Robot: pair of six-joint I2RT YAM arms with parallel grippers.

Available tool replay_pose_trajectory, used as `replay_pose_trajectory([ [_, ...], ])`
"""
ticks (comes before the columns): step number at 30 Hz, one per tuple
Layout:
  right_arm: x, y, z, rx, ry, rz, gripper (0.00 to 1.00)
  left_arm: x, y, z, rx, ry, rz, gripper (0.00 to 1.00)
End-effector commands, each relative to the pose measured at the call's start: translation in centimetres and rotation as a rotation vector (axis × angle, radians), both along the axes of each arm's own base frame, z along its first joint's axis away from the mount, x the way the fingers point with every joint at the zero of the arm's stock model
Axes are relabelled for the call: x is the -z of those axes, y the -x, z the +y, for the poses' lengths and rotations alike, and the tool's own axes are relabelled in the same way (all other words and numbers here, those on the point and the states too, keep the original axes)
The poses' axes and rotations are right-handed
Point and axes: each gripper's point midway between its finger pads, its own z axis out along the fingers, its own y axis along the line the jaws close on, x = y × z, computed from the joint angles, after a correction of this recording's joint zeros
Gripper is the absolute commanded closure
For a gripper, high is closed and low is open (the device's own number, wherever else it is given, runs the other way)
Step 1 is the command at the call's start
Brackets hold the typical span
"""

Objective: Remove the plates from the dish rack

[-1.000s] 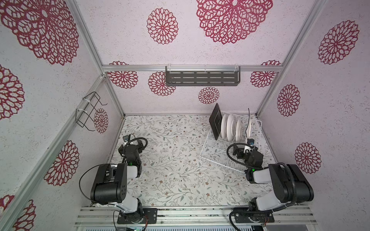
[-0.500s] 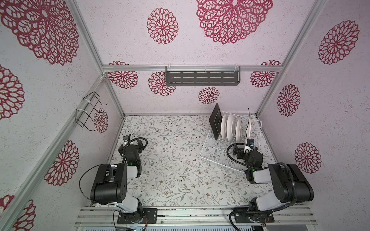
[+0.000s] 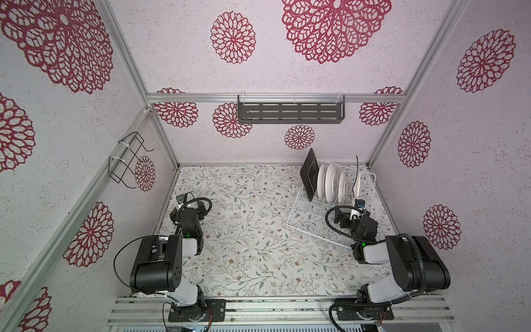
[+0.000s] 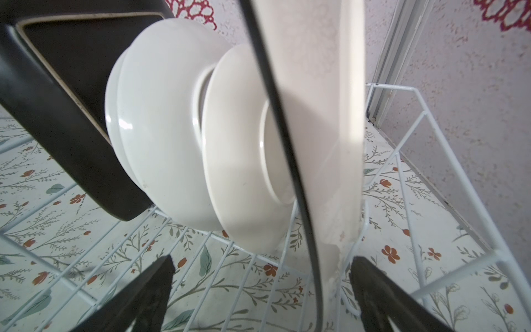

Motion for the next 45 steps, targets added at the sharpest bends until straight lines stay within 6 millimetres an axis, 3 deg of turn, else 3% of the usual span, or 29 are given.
replay_pose_trajectory([
  [1,0.0,0.2,-1.8,0.087,0.021,-0.007,0.01,-0.5,0.0,-0.1,0.007,-0.003,-0.019,0.03],
  [15,0.0,0.2,-1.8,0.087,0.020,-0.008,0.01,-0.7,0.2,-0.2,0.000,-0.011,-0.031,0.03],
  [19,-0.5,0.4,-1.3,0.056,0.028,-0.023,0.01,-2.0,1.1,0.1,-0.067,-0.039,-0.053,0.03],
  [22,-1.4,0.6,-2.0,0.102,0.029,-0.014,0.01,-3.6,2.3,-0.2,-0.116,-0.092,-0.071,0.03],
  [26,-2.5,0.6,-1.7,0.090,0.023,0.007,0.01,-6.0,3.1,-2.1,-0.086,-0.129,-0.097,0.03],
  [31,-2.9,0.8,-0.6,0.070,0.005,0.070,0.01,-7.7,3.3,-5.8,0.008,-0.163,-0.001,0.03],
  [36,-3.7,1.6,0.9,0.077,0.077,0.083,0.01,-9.3,3.8,-8.4,0.091,-0.067,0.001,0.03],
  [41,-5.0,2.3,2.8,0.067,0.102,0.125,0.01,-8.6,4.6,-10.2,0.117,0.096,0.057,0.03],
  [45,-5.5,3.4,3.8,0.084,0.088,0.190,0.01,-7.6,4.9,-12.6,0.188,0.099,0.074,0.03],
])
